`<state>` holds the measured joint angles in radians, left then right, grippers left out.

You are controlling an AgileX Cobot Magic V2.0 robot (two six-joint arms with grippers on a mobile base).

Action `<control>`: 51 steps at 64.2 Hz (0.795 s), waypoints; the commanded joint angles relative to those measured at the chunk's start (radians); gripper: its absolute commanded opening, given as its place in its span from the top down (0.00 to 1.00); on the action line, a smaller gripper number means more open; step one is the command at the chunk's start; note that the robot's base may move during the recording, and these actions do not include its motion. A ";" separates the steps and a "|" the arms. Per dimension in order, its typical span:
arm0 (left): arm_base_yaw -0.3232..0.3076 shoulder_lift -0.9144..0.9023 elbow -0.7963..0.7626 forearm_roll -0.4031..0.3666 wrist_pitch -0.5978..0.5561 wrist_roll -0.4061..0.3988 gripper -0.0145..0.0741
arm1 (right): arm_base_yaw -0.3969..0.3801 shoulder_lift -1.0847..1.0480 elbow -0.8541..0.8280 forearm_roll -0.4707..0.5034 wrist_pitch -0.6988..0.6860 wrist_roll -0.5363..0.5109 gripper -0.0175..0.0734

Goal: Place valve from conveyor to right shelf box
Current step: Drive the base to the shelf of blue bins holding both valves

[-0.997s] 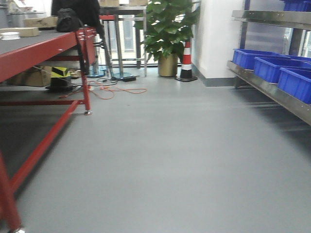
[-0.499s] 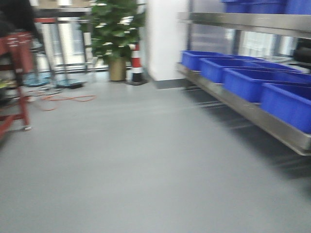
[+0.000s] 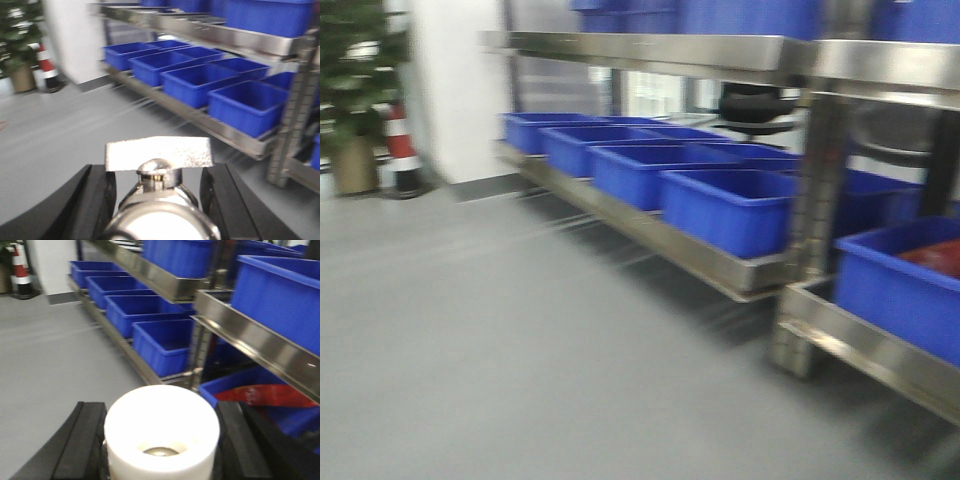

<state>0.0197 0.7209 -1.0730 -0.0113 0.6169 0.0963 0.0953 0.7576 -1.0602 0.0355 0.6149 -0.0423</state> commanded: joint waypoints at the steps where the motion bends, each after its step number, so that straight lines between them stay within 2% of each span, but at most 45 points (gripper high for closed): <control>1: -0.006 -0.008 -0.005 -0.007 -0.059 -0.003 0.96 | -0.001 -0.010 -0.017 -0.005 -0.077 -0.001 0.98; 51: -0.006 -0.008 -0.005 -0.007 -0.059 -0.003 0.96 | -0.001 -0.010 -0.017 -0.005 -0.077 -0.001 0.98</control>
<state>0.0197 0.7209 -1.0730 -0.0113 0.6169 0.0963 0.0953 0.7576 -1.0602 0.0355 0.6149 -0.0423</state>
